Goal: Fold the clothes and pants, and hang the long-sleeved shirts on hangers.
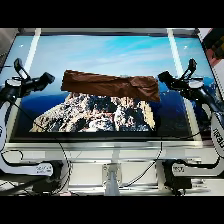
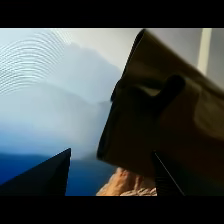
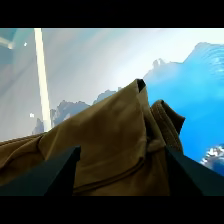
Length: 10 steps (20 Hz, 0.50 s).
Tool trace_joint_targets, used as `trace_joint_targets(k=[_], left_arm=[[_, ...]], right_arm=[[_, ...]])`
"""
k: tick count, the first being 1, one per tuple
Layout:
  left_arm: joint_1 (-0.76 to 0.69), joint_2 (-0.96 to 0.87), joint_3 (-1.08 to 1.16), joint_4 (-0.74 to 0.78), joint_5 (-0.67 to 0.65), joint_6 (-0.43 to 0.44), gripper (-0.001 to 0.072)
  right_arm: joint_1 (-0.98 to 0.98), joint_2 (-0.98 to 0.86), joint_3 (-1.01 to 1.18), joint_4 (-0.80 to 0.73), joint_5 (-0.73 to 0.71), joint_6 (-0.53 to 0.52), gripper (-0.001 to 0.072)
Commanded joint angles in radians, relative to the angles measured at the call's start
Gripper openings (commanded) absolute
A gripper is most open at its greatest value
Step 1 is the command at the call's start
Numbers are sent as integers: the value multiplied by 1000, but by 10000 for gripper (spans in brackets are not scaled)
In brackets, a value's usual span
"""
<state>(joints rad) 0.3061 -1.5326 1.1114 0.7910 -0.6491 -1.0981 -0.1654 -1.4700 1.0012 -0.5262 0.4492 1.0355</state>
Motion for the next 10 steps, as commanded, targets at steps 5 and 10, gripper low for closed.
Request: trace_joint_targets(k=[5, 10], left_arm=[[34, -45, 36, 86, -72, -74, 711], [24, -143, 36, -116, -124, -63, 711]], right_arm=[[-5, 1, 0, -36, 5, 0, 582], [-5, 1, 0, -35, 6, 1, 581]])
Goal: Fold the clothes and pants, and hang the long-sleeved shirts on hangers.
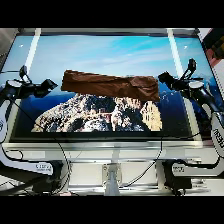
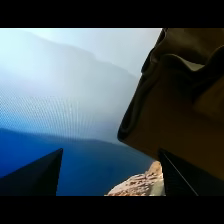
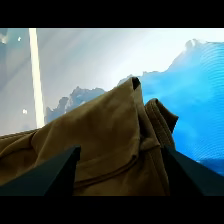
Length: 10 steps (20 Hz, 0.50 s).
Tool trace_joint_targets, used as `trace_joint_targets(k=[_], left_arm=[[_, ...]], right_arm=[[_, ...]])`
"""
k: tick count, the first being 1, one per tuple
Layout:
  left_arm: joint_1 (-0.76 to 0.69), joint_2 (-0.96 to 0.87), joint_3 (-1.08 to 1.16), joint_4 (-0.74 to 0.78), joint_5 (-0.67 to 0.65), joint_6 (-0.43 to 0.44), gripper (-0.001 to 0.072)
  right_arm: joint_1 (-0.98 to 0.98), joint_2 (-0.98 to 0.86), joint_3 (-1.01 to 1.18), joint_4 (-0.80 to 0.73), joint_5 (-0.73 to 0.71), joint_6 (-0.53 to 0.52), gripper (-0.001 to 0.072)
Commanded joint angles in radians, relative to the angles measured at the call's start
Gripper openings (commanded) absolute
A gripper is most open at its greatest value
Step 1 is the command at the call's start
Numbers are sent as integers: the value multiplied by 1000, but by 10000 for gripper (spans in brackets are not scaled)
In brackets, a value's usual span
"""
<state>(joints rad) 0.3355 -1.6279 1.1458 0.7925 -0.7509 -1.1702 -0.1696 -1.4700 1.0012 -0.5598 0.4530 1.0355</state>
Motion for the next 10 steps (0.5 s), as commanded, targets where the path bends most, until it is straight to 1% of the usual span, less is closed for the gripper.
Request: trace_joint_targets(k=[1, 3, 4, 7, 10], left_arm=[[-13, -67, 2, -175, -20, 37, 711], [-32, -100, 2, -276, -18, 135, 710], [-47, -112, 2, -301, -7, 159, 710], [-111, -130, 2, -308, 89, 165, 709], [-195, -132, 2, -308, 255, 165, 698]], right_arm=[[-1, 1, 0, -2, 5, 1, 581], [-1, 1, 0, -2, 11, 1, 581], [-1, 1, 0, -2, 13, 1, 581], [0, 1, 0, 6, 46, 1, 581], [0, 1, 0, 6, 109, 0, 581]])
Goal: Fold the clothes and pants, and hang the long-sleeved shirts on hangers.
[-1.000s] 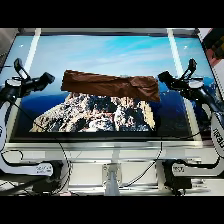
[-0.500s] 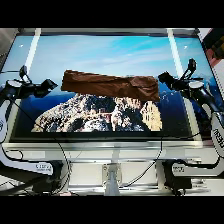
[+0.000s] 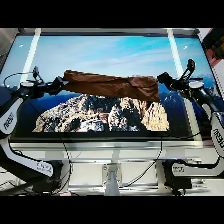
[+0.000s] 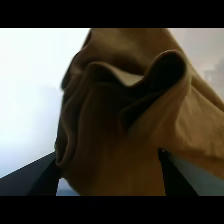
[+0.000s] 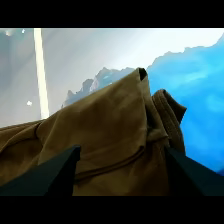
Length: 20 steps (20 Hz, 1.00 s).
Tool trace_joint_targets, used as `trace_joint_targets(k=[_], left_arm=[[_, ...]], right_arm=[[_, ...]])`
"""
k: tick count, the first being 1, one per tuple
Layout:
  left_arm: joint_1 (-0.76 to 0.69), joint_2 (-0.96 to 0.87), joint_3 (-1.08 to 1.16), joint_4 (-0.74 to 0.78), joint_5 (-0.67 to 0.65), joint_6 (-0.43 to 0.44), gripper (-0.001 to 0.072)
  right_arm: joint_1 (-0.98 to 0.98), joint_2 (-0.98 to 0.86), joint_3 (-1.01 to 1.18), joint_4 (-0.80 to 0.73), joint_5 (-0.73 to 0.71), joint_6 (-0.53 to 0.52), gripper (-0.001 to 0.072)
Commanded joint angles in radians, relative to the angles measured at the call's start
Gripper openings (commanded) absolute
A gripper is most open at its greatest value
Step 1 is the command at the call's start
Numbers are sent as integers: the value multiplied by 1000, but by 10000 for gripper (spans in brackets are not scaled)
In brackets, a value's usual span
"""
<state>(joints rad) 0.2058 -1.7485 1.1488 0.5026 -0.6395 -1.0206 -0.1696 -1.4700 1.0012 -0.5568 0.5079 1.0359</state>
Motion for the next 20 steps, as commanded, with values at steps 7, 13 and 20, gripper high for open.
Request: trace_joint_targets(k=[7, 13, 20], left_arm=[[-182, -26, 3, -31, 380, 3, 378], [-188, 4, 4, -64, 384, 27, 12], [-190, 243, 5, -58, 200, 206, 11]], right_arm=[[0, 1, 0, 2, 162, 0, 580], [0, 9, 3, 3, 273, -20, 425], [129, 17, 206, 16, 406, -60, 13]])
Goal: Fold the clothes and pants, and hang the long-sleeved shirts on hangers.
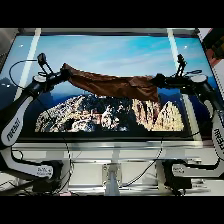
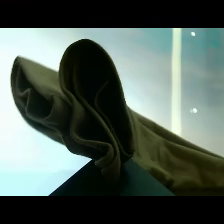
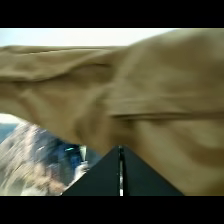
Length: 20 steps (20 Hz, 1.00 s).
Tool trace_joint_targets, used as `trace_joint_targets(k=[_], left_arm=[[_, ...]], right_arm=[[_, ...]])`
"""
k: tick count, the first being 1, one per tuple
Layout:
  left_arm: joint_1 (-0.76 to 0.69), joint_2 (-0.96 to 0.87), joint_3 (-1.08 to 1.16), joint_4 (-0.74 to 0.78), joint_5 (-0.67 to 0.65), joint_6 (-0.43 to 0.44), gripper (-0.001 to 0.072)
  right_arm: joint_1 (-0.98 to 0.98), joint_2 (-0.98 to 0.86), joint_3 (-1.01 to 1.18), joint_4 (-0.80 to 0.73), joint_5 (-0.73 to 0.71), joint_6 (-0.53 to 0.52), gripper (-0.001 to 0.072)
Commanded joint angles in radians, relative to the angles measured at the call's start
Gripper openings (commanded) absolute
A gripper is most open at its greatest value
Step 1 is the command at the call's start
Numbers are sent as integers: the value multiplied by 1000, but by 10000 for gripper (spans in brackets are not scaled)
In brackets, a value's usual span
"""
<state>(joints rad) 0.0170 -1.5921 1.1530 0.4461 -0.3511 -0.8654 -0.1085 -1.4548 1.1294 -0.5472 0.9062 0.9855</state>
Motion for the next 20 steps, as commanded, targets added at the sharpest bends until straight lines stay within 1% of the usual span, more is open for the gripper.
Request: trace_joint_targets(k=[1, 2, 4, 5, 6, 7, 9, 13, 16, 20], left_arm=[[-1, 119, 1, -2, -116, 51, 12], [-3, 150, 1, -2, -143, 51, 12], [-10, 200, 1, -2, -200, 51, 12], [-16, 222, 1, -2, -228, 51, 12], [-24, 243, 1, -2, -254, 51, 12], [-32, 261, 1, -2, -277, 51, 11], [-53, 291, 1, -2, -317, 51, 12], [-105, 314, 1, -7, -351, 50, 11], [-145, 315, 1, -6, -349, 51, 12], [-178, 290, 1, -6, -341, 51, 12]], right_arm=[[124, 2, 105, -8, -77, -6, 13], [180, -1, 127, -29, -179, 4, 12], [304, -22, 171, -138, -386, 105, 11], [365, -47, 197, -209, -451, 162, 11], [413, -78, 222, -261, -473, 206, 10], [458, -120, 249, -298, -473, 241, 10], [525, -214, 292, -307, -473, 310, 10], [624, -409, 378, -289, -477, 519, 10], [676, -495, 410, -286, -449, 661, 10], [728, -503, 412, -299, -377, 644, 12]])
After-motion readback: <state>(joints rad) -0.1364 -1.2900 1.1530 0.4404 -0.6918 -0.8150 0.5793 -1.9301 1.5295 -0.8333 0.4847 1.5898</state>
